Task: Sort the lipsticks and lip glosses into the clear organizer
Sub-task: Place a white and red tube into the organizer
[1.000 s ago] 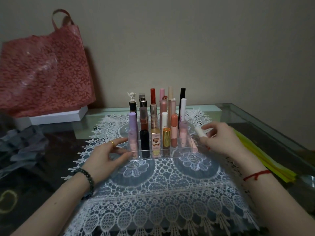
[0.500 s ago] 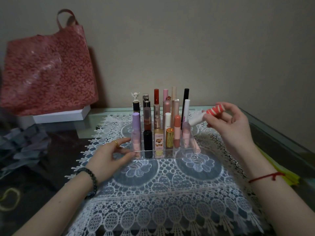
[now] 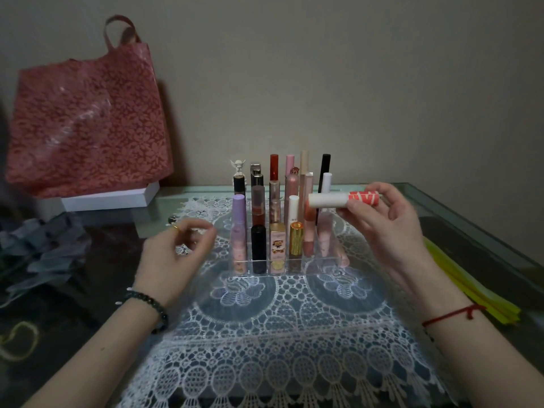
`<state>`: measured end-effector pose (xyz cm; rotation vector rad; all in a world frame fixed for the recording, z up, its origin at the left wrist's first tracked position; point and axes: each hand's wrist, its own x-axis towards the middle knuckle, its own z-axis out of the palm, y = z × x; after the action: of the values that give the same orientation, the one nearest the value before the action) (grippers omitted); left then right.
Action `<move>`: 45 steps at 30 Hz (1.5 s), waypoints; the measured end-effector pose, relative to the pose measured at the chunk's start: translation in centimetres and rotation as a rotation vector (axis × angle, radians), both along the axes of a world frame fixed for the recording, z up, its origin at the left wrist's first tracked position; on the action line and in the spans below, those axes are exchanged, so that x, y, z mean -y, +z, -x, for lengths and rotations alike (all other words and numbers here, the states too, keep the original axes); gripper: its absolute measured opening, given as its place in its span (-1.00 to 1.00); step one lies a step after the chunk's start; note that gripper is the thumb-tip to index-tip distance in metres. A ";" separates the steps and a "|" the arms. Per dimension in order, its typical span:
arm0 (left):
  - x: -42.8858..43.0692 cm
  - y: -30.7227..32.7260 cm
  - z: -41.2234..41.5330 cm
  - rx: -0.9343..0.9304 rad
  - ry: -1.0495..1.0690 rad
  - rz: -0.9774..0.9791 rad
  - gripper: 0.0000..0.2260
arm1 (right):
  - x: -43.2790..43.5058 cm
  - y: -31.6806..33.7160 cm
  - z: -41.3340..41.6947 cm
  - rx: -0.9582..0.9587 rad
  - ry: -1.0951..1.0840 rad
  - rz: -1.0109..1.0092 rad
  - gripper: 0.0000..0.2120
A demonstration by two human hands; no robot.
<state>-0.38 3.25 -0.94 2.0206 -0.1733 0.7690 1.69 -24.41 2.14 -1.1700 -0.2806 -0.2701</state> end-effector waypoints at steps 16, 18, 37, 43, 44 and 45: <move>12.8 5.5 1.4 -0.144 -0.406 0.655 -0.79 | -1.3 -0.3 0.6 0.025 0.168 -0.042 -0.74; 13.0 5.6 0.7 -0.086 -0.378 0.571 -0.81 | -1.3 -0.3 0.6 0.113 0.002 0.216 -0.72; 11.7 3.8 -1.5 0.118 -0.188 -0.307 -0.80 | -2.1 -1.8 0.8 0.218 -0.218 0.711 -0.78; 11.3 3.6 -1.8 0.115 -0.154 -0.351 -0.77 | -2.4 -2.2 0.4 0.234 -0.222 0.741 -0.80; 11.3 3.5 -1.8 0.113 -0.150 -0.367 -0.76 | -2.4 -2.3 0.2 0.236 -0.232 0.759 -0.80; 11.3 3.3 -1.9 0.111 -0.144 -0.386 -0.76 | -2.3 -2.4 0.1 0.240 -0.248 0.787 -0.80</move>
<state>1.49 -8.01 2.37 2.2952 -0.5627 0.8025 1.59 -22.13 -0.30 -1.9599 -0.4756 -0.5480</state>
